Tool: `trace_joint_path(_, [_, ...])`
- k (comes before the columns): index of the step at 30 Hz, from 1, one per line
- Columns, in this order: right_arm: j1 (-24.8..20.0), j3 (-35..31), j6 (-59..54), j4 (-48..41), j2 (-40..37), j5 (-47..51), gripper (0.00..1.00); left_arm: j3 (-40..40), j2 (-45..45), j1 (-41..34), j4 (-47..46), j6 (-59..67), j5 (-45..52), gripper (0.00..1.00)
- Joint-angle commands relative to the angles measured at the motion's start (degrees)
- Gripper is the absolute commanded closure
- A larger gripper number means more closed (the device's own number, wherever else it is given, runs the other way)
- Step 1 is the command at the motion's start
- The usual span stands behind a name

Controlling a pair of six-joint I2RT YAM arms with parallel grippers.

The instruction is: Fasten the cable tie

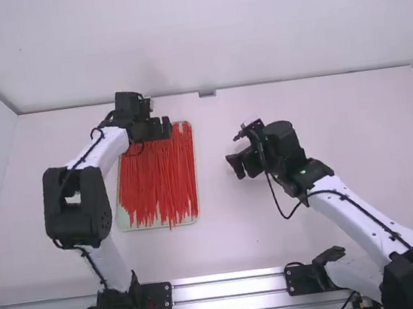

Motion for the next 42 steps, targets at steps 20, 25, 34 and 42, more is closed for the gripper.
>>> trace_joint_path(20, [-4.5,2.03,0.22,-1.42,0.35,-4.61,0.01,1.16,1.25,0.28,-2.16,-1.36,-3.34,0.01])
trace_joint_path(25, [-4.5,2.03,0.04,-1.4,0.35,-4.61,0.01,1.18,1.25,0.28,0.15,-1.51,-3.37,0.01])
trace_joint_path(34, [-3.93,2.03,0.02,-1.88,0.35,-4.57,0.01,1.18,-0.26,0.96,-2.12,-1.7,-2.89,0.01])
trace_joint_path(42, [-4.07,2.03,0.04,-2.75,0.35,-4.63,0.01,1.16,-0.26,0.55,-4.2,-1.62,-3.41,0.01])
